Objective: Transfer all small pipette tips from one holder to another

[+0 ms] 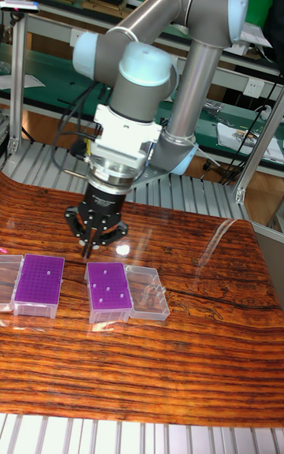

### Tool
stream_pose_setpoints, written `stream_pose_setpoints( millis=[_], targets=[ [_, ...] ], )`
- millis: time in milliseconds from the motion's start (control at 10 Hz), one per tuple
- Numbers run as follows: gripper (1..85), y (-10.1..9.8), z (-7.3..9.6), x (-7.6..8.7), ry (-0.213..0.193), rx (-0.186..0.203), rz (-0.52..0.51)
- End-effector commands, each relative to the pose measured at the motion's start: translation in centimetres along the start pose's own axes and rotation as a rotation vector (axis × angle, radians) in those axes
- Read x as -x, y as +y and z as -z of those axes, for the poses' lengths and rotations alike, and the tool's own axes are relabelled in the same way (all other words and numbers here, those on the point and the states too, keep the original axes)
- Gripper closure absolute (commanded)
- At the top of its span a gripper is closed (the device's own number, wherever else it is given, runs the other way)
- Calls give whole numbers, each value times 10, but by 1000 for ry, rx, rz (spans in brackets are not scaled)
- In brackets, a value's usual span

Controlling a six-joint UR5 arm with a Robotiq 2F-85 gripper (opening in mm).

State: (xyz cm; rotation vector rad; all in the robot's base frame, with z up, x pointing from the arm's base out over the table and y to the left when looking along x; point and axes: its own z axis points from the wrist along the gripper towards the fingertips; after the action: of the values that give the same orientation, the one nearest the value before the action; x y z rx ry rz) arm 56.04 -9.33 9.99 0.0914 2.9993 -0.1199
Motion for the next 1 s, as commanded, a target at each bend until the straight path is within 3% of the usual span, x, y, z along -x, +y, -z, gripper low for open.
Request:
stream_pose_setpoints(
  millis=[0, 900],
  targets=[
    [843, -27, 2, 12, -17, 0, 64],
    [843, -71, -14, 13, -50, 15, 166]
  ],
)
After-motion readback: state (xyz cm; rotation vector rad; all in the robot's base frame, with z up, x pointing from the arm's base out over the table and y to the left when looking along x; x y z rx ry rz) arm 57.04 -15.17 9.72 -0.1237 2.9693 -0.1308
